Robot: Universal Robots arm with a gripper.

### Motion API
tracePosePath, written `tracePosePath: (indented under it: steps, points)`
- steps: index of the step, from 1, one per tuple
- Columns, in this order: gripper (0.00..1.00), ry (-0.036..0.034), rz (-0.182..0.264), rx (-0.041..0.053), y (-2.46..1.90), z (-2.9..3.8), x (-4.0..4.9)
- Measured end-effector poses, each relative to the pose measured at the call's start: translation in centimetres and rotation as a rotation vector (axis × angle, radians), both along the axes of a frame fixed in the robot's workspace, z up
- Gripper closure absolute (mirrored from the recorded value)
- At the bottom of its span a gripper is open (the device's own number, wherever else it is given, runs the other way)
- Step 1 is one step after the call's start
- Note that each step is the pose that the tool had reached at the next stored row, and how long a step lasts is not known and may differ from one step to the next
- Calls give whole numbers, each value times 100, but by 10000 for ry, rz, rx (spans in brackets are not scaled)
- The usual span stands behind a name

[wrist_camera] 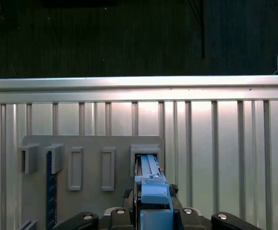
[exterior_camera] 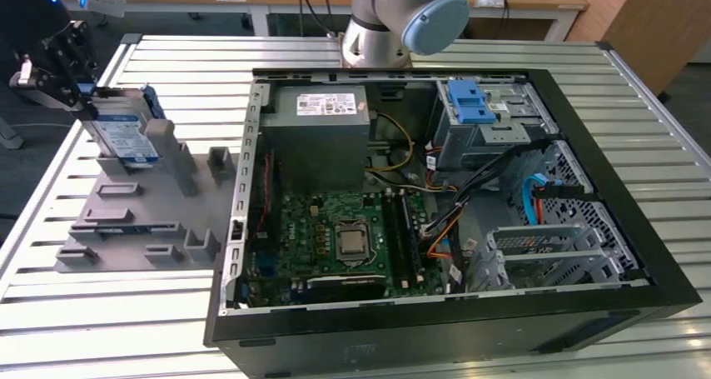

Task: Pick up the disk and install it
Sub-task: 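Pick up the disk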

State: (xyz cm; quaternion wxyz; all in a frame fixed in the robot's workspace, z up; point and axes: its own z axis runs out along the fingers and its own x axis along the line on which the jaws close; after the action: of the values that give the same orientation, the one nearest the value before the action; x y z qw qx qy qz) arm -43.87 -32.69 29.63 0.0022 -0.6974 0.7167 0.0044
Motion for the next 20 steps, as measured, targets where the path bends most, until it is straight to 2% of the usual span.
tracePosePath:
  steps: [5, 20]
  points:
    - [64, 0, 0, 17, 0, 6, -1]
    - [64, -2, 0, 22, 0, 91, 0]
